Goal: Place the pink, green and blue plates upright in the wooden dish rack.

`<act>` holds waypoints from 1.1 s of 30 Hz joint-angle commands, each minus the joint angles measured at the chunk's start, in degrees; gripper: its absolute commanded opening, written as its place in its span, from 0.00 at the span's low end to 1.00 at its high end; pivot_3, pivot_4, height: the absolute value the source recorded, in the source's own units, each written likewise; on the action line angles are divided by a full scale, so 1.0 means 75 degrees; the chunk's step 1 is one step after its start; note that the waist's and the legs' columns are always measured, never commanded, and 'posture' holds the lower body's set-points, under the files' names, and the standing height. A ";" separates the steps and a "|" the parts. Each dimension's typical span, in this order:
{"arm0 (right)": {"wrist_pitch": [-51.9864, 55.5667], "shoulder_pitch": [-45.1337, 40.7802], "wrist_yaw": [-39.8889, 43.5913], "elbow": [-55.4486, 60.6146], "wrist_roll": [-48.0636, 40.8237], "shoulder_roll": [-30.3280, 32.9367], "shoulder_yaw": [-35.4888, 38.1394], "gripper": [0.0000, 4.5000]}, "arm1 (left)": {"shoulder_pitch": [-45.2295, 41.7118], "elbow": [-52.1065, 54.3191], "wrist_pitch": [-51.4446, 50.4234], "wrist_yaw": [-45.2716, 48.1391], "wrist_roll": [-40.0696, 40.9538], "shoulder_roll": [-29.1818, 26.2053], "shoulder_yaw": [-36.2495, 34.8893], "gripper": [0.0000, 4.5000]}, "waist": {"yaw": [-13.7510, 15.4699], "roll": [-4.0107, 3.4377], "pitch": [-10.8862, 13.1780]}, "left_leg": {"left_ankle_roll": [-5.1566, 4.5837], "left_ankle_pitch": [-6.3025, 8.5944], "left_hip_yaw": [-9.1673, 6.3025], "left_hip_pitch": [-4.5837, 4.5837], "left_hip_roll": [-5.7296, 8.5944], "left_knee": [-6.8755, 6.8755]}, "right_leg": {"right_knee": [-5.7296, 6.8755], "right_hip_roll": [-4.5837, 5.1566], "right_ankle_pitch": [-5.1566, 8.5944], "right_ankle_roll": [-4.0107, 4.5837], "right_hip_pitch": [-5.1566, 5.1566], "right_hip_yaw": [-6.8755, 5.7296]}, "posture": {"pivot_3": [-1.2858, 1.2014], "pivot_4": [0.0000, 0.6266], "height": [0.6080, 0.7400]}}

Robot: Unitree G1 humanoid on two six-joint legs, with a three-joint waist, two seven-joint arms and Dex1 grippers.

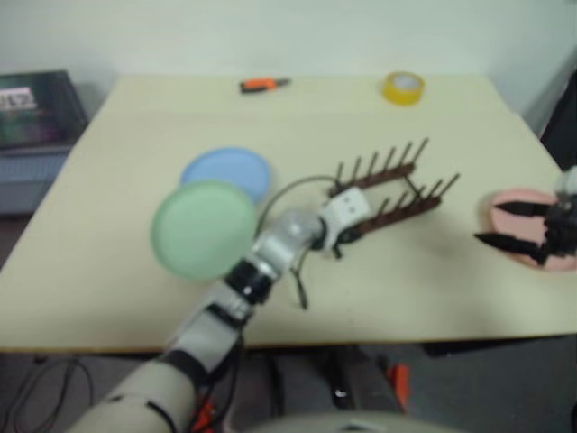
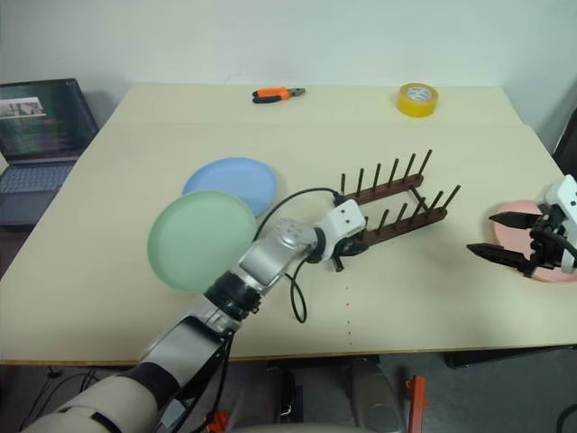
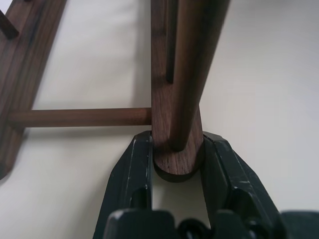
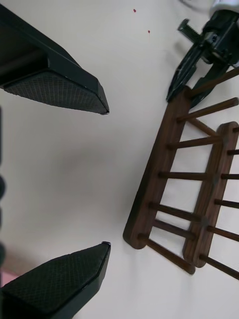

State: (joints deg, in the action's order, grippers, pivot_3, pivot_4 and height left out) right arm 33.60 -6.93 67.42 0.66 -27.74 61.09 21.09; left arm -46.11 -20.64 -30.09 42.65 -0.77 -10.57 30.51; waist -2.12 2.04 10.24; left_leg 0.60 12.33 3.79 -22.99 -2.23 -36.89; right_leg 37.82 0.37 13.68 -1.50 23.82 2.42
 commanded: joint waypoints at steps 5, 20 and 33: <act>0.0236 0.0386 -0.0286 0.0591 -0.0276 0.0021 0.0821 1.00 | -0.0090 0.0041 0.0682 0.1421 0.0111 -0.0392 -0.0048 0.23 | 0.0044 0.0000 0.0000 | 0.0000 0.0000 -0.0005 -0.0006 0.0001 -0.0004 | -0.0005 0.0005 0.0000 0.0000 -0.0001 -0.0010 | 0.52 0.24 1.00; 0.0457 0.0844 -0.0607 0.1049 -0.0477 -0.0099 0.1166 1.00 | -0.1054 -0.2395 0.2333 0.1870 -0.0398 0.0558 -0.0249 0.23 | 0.0066 0.0000 0.0000 | -0.0008 0.0002 -0.0037 -0.0049 0.0074 -0.0008 | -0.0044 0.0071 -0.0002 -0.0044 -0.0005 -0.0029 | 0.52 0.24 1.00; 0.0388 0.1124 -0.0736 0.1122 -0.0503 -0.0246 0.1314 1.00 | -0.1034 -0.2414 0.2135 0.1779 -0.1006 0.0435 -0.0149 0.23 | 0.0052 -0.0005 -0.0003 | -0.0022 0.0008 -0.0050 -0.0069 0.0073 -0.0009 | -0.0094 0.0072 -0.0019 -0.0069 -0.0012 -0.0035 | 0.52 0.24 1.00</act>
State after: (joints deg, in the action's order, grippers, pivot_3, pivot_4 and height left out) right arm 36.99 1.43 62.05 7.70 -30.50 59.18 28.60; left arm -53.53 -38.58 -13.27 57.03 -6.04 -6.66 29.37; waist -1.73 2.00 10.21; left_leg 0.44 12.40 3.42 -23.50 -1.68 -36.96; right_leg 37.13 0.91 13.54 -2.02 23.73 2.16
